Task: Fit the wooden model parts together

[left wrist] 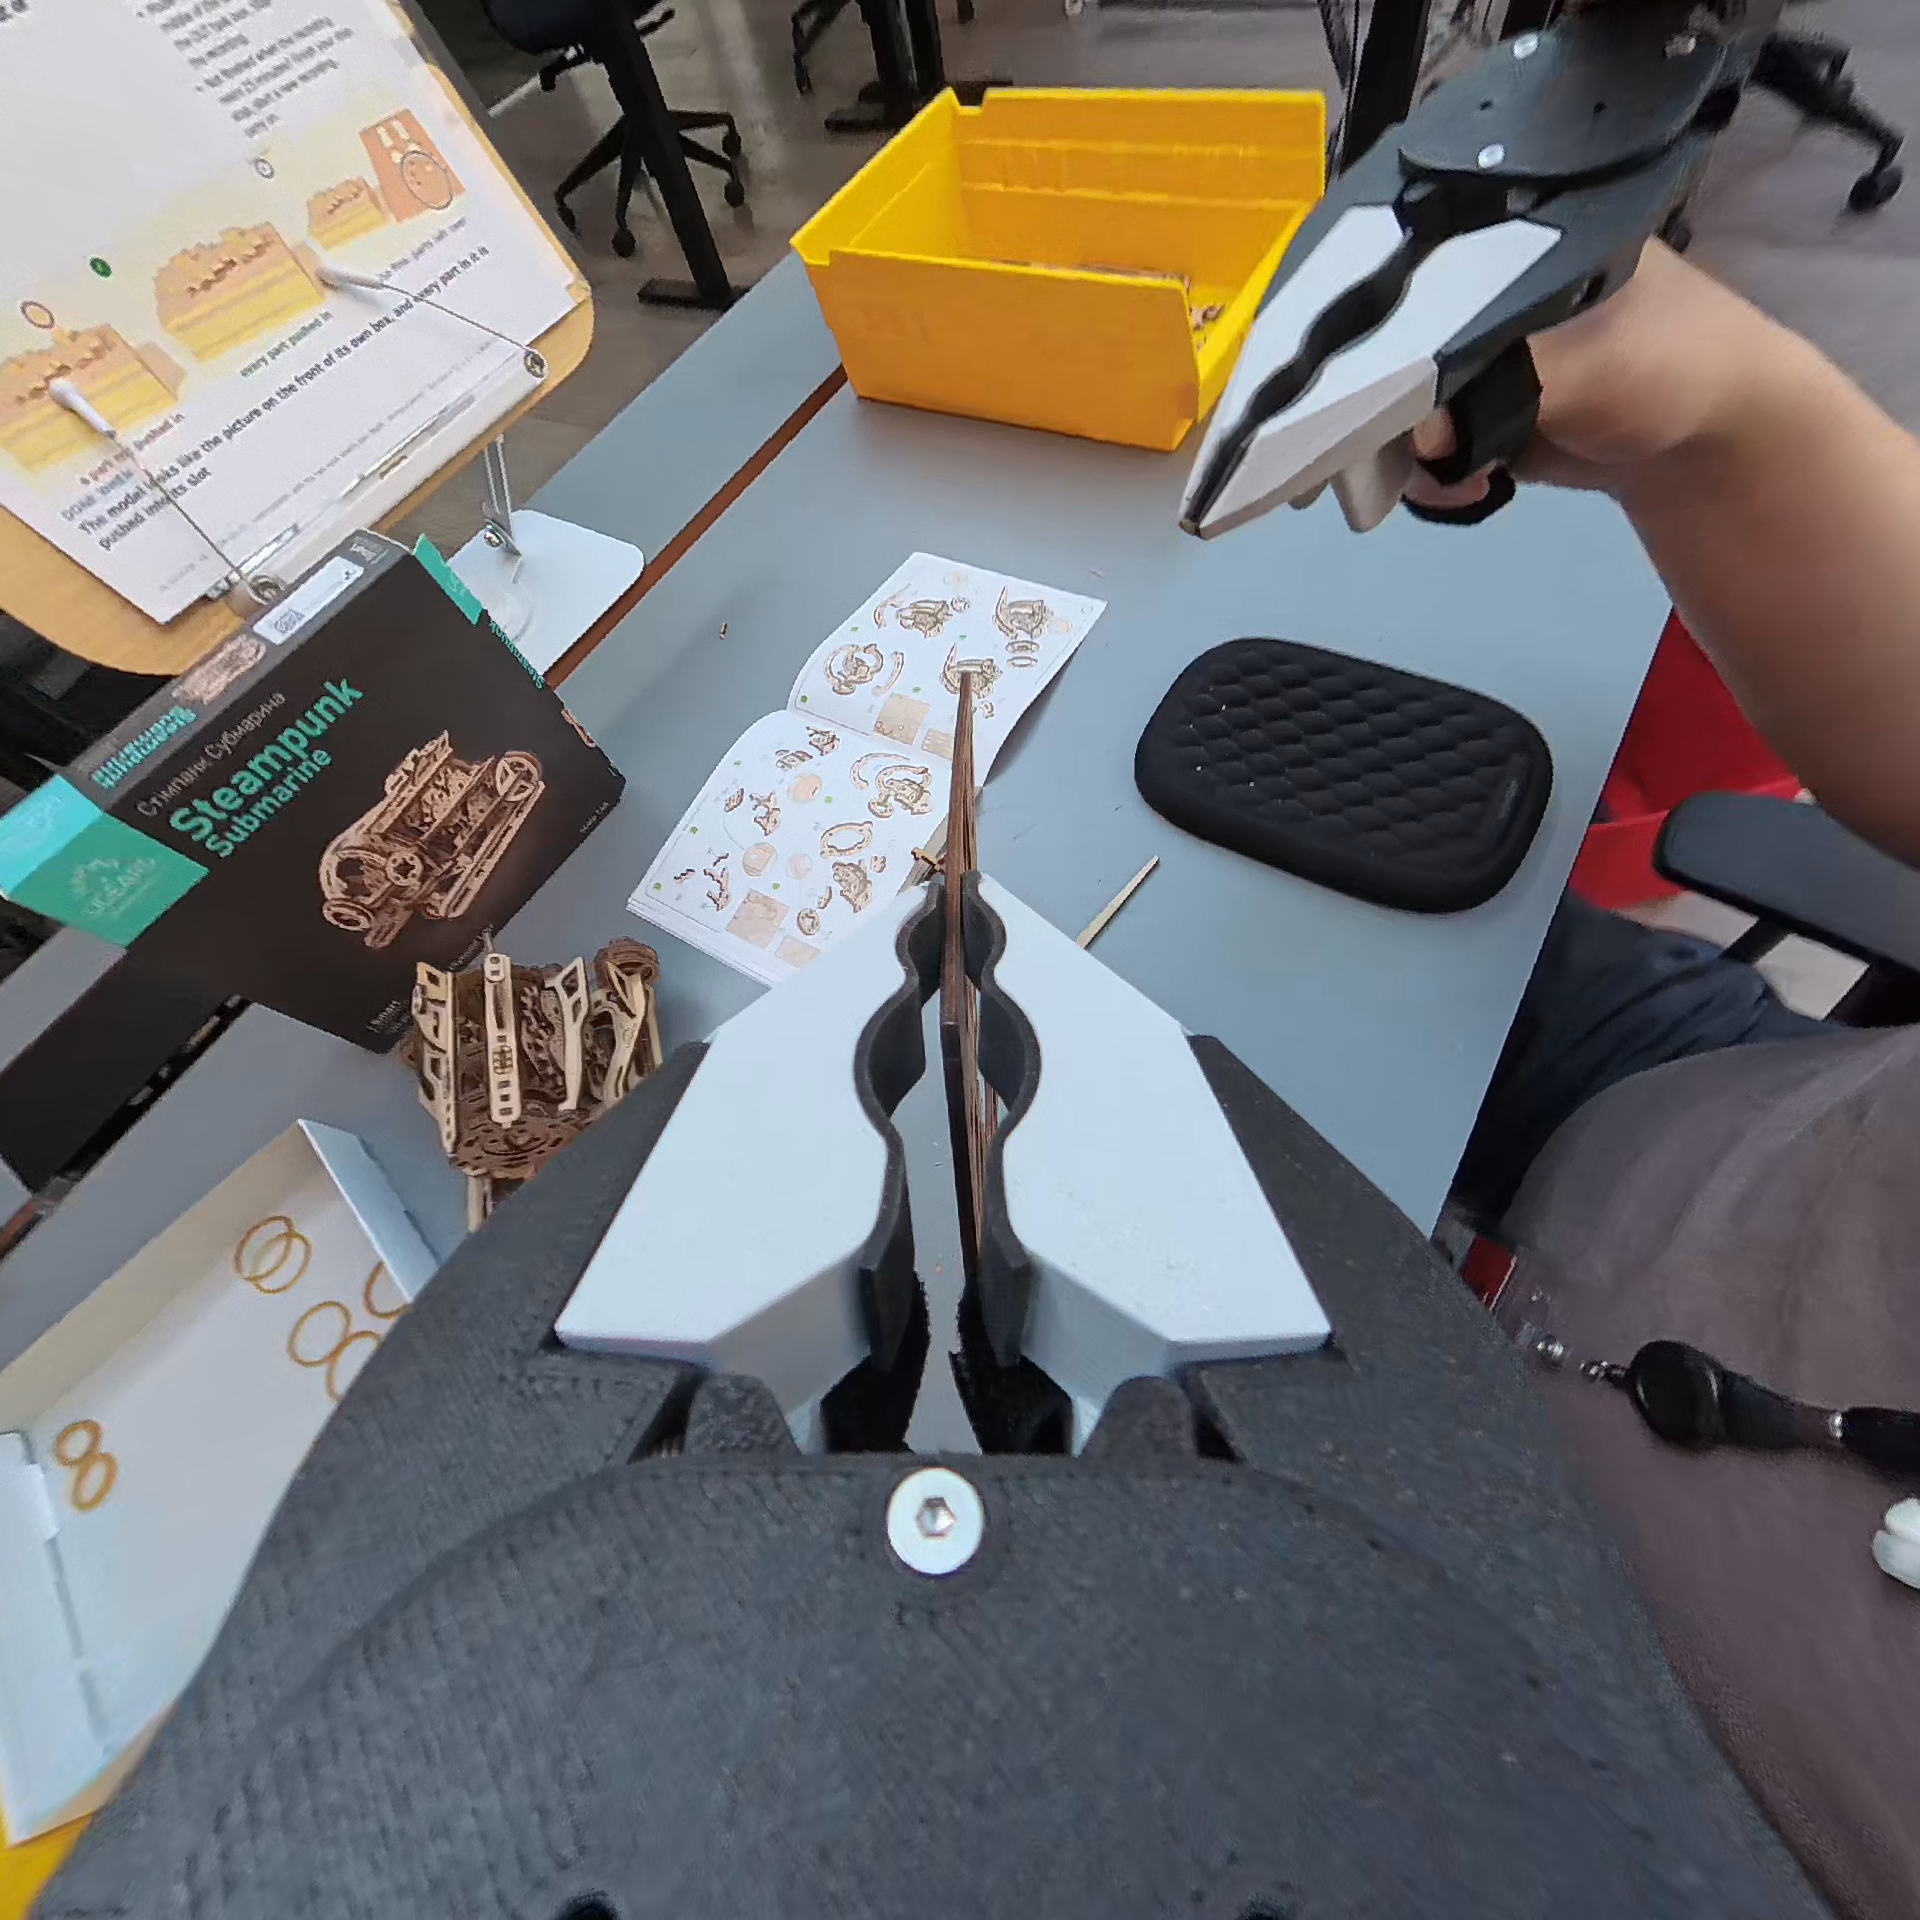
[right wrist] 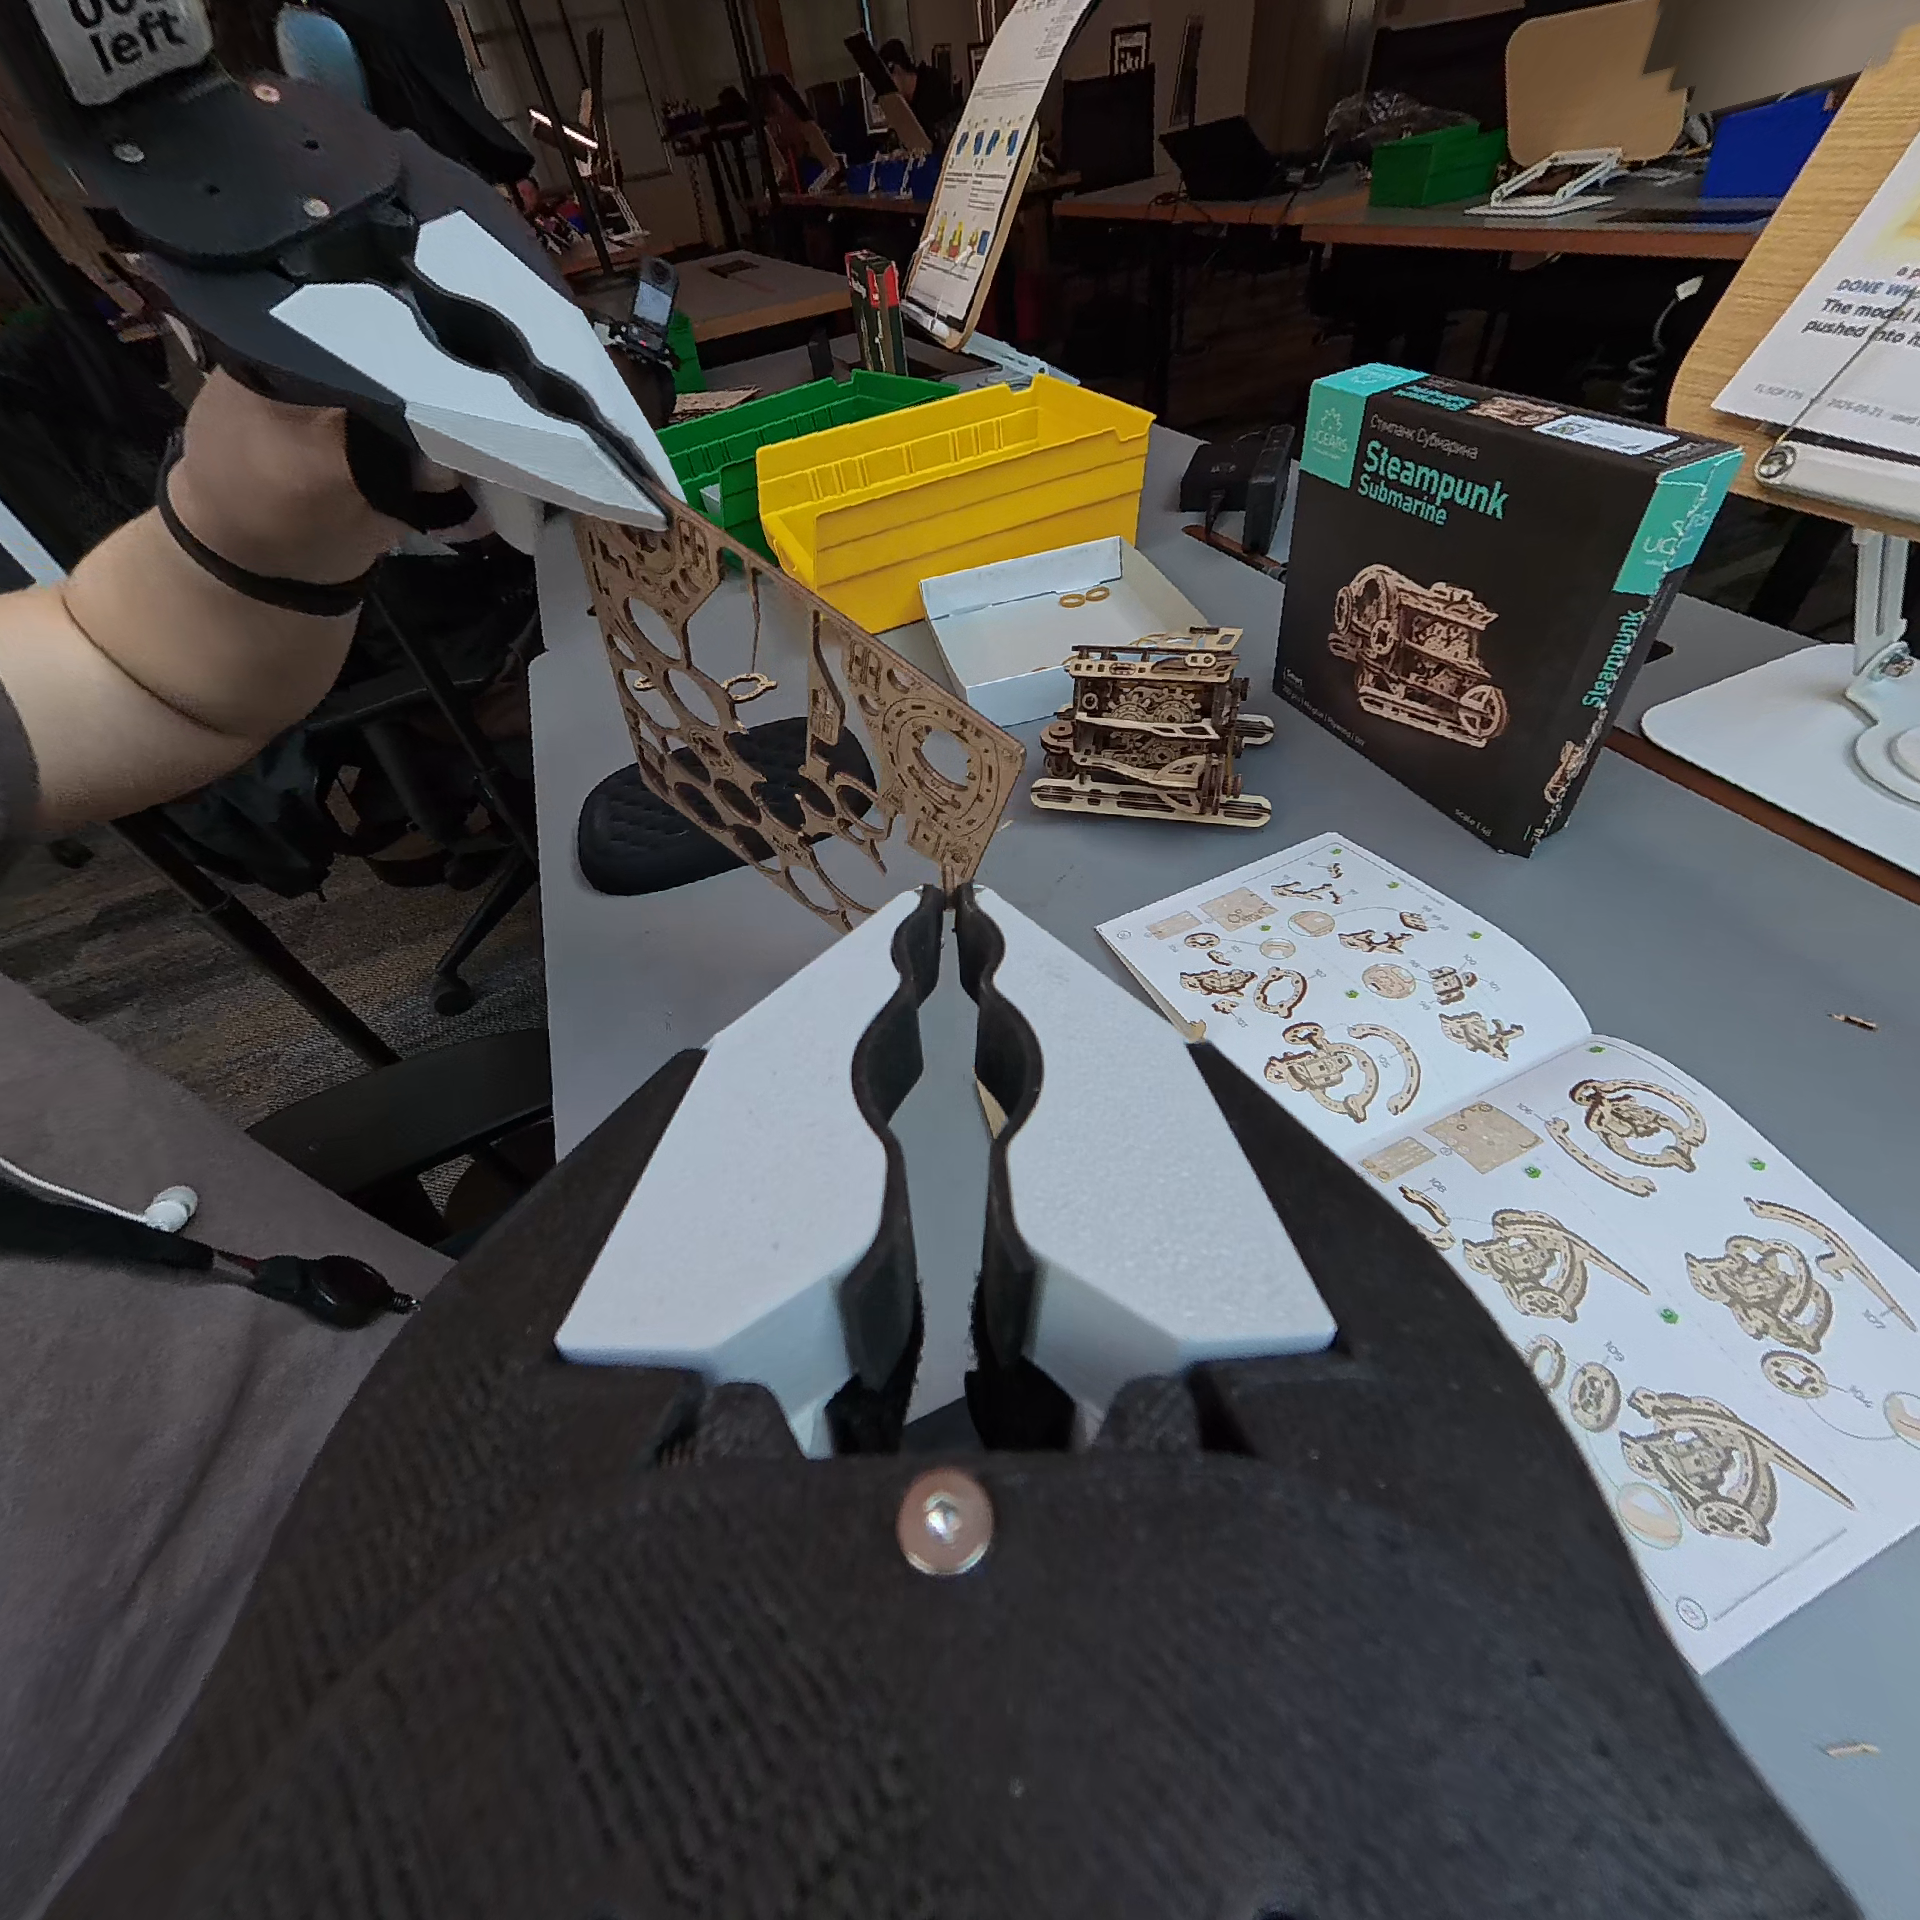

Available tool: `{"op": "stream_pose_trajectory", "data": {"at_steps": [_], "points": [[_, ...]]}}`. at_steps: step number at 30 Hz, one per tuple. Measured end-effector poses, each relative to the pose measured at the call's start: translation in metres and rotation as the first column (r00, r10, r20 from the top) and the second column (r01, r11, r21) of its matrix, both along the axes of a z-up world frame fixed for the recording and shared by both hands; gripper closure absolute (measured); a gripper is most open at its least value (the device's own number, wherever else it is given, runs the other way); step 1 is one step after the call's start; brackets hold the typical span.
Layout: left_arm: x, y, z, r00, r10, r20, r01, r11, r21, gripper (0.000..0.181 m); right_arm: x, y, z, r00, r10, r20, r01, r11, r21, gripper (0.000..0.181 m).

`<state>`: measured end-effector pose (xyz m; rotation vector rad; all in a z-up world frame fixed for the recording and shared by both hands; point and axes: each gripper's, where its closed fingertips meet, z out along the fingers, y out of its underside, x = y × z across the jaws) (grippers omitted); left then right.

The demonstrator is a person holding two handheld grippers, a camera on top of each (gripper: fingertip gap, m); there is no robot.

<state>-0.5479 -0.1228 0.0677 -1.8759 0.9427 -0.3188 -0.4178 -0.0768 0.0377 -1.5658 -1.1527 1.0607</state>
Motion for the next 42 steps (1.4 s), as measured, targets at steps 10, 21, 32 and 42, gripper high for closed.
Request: {"op": "stream_pose_trajectory", "data": {"at_steps": [10, 21, 32, 42], "points": [[-0.064, 0.012, -0.018, 0.874, 0.143, 0.464, -0.117, 0.99, -0.084, 0.181, -0.059, -0.033, 0.01, 0.99, 0.123, -0.067, -0.125, 0.992, -0.026, 0.181], [-0.08, 0.009, -0.044, 0.761, 0.217, 0.611, -0.172, 0.976, -0.133, 0.181, -0.168, -0.048, -0.012, 0.961, 0.207, -0.182, -0.253, 0.925, -0.284, 0.181], [-0.073, -0.004, -0.046, 0.72, 0.209, 0.661, -0.225, 0.972, -0.063, 0.181, -0.192, -0.053, -0.021, 0.953, 0.247, -0.177, -0.296, 0.885, -0.36, 0.181], [-0.065, -0.017, -0.044, 0.767, 0.186, 0.614, -0.304, 0.948, 0.092, 0.181, -0.19, -0.066, -0.021, 0.982, 0.184, 0.044, -0.178, 0.978, -0.105, 0.181]]}}
